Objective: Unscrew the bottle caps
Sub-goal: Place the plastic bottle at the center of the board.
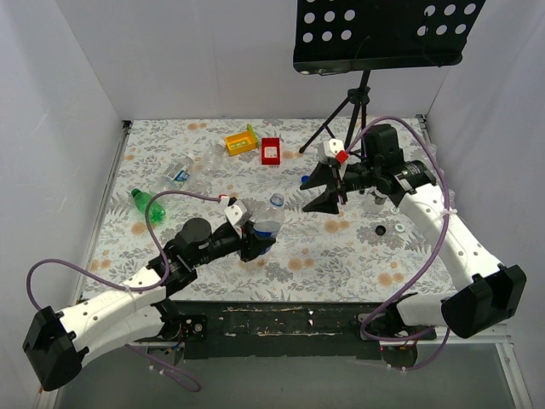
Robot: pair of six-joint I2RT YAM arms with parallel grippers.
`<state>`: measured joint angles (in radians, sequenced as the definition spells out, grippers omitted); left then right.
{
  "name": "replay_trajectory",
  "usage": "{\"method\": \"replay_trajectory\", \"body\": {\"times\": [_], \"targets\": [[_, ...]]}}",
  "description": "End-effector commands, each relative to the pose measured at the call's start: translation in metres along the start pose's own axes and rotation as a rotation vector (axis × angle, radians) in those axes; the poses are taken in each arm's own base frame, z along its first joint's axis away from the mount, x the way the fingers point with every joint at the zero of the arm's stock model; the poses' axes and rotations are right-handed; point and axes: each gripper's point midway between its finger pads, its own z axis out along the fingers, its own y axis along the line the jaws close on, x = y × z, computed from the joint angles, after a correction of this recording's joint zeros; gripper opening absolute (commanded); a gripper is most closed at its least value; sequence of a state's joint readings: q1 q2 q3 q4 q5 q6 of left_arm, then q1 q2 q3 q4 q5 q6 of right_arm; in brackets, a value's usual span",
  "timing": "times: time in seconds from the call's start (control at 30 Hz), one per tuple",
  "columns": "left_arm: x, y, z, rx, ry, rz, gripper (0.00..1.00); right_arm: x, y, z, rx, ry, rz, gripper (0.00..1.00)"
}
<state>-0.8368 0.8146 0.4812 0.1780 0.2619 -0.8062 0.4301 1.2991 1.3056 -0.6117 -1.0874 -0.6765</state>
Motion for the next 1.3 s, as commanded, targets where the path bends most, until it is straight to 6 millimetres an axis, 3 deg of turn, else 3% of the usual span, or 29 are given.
{"method": "replay_trajectory", "body": {"times": [0.0, 0.6, 0.77, 0.97, 1.07, 1.27], "targets": [[-0.015, -0.005, 0.004, 0.029, -0.044, 0.011, 0.08, -0.032, -0.008, -0.005, 0.019, -0.054, -0.002, 0.66], [-0.016, -0.008, 0.024, 0.072, -0.032, 0.004, 0.08, -0.055, -0.029, -0.007, 0.028, -0.166, 0.233, 0.65], [-0.016, -0.009, 0.027, 0.08, -0.028, 0.0, 0.08, -0.044, -0.038, -0.001, 0.046, -0.17, 0.342, 0.69], [-0.019, -0.006, 0.03, 0.066, -0.039, -0.004, 0.08, -0.021, -0.014, 0.015, -0.048, -0.183, 0.445, 0.74], [-0.018, -0.004, 0.036, 0.062, -0.028, -0.006, 0.08, -0.022, -0.002, 0.021, -0.091, -0.177, 0.439, 0.75], [-0.017, -0.002, 0.042, 0.061, -0.021, -0.011, 0.08, -0.027, -0.001, 0.026, -0.126, -0.183, 0.441, 0.75]]}}
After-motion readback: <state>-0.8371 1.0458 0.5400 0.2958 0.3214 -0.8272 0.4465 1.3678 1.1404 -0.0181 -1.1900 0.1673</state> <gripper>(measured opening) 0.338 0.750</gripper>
